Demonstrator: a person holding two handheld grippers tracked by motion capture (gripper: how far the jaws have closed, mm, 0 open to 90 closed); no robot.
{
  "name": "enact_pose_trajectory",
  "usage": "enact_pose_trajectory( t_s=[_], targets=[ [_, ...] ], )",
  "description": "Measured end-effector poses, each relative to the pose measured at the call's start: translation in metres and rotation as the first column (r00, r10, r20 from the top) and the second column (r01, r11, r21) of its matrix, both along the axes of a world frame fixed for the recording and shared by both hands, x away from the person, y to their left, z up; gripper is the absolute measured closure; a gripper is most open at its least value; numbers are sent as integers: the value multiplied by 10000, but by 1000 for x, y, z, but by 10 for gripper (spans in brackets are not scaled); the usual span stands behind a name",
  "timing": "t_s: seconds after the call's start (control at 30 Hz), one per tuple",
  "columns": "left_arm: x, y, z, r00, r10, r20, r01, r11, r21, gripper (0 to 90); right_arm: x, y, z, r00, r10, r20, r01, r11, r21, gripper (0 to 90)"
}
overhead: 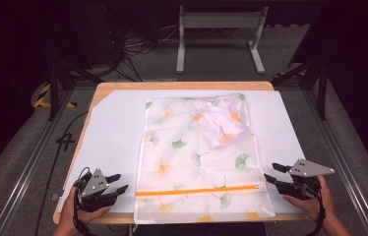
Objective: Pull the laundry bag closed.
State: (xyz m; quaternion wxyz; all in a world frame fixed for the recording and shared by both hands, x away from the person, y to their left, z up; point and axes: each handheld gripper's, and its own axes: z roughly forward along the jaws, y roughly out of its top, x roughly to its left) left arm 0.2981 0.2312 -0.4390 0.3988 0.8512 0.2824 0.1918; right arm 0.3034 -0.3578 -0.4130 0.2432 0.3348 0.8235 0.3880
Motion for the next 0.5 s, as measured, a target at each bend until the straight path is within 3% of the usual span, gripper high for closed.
enact_pose_trajectory(
  t_s=[0.23, 0.27, 0.33, 0.5],
  targets=[
    [7, 8, 0, 9970, 740, 204, -743, 9972, 130, 431, 8, -6, 0, 9996, -169, 219, 168, 9999, 14, 374],
    [8, 10, -1, 9958, 890, 236, -890, 9960, 0, 422, 9, -6, 0, 9995, -172, 265, 172, 9999, 3, 351],
    [10, 12, 0, 9927, 1135, 410, -1141, 9934, 133, 375, 11, -9, 0, 9992, -107, 397, 100, 9998, 182, 283],
    [15, 23, 1, 9878, 1459, 540, -1443, 9890, -314, 285, 17, -17, -1, 9974, -39, 723, 17, 9995, 302, 197]
  ],
)
